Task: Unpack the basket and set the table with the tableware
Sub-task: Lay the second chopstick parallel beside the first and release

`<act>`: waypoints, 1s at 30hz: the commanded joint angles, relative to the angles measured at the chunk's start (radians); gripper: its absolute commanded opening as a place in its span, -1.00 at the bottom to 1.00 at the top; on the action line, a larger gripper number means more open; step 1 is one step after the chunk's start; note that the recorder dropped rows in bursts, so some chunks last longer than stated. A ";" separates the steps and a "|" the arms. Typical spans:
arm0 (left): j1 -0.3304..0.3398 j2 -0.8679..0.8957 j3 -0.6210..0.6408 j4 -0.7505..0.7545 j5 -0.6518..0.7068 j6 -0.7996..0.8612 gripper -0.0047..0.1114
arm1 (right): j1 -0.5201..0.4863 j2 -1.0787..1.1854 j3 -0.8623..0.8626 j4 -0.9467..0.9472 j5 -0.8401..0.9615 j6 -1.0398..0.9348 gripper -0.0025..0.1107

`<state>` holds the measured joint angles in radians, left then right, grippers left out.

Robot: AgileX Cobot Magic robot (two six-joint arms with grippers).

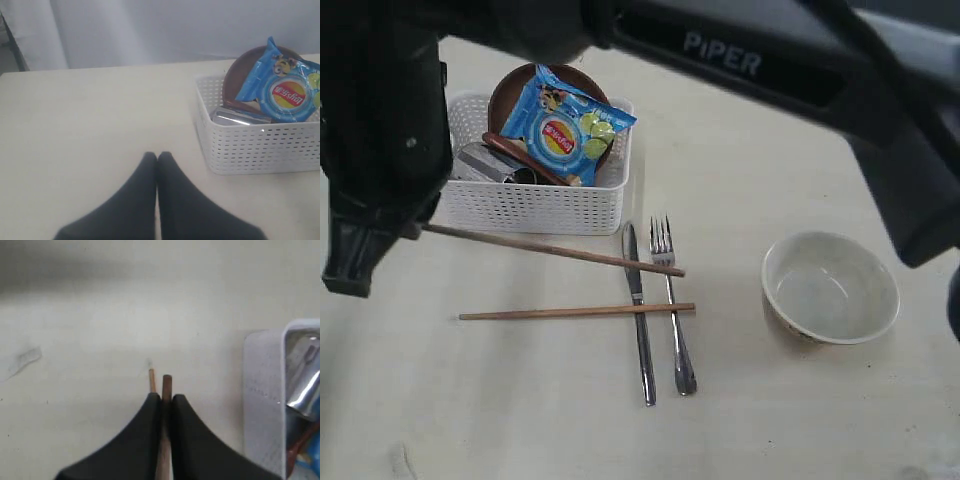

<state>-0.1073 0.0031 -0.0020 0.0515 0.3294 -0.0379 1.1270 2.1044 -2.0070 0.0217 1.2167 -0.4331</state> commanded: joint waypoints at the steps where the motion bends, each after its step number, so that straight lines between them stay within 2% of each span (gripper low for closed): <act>1: -0.007 -0.003 0.002 -0.002 -0.010 0.001 -0.92 | 0.002 -0.009 0.075 0.001 0.004 -0.040 -0.96; 8: -0.007 -0.003 0.002 -0.002 -0.010 0.001 -0.92 | 0.004 0.002 0.159 0.029 -0.041 -0.120 -0.96; 30: -0.007 -0.003 0.002 -0.002 -0.010 0.001 -0.92 | 0.004 0.143 0.159 0.028 -0.206 -0.136 -0.96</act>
<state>-0.1073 0.0031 -0.0020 0.0515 0.3294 -0.0379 1.1270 2.2353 -1.8476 0.0595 1.0334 -0.5578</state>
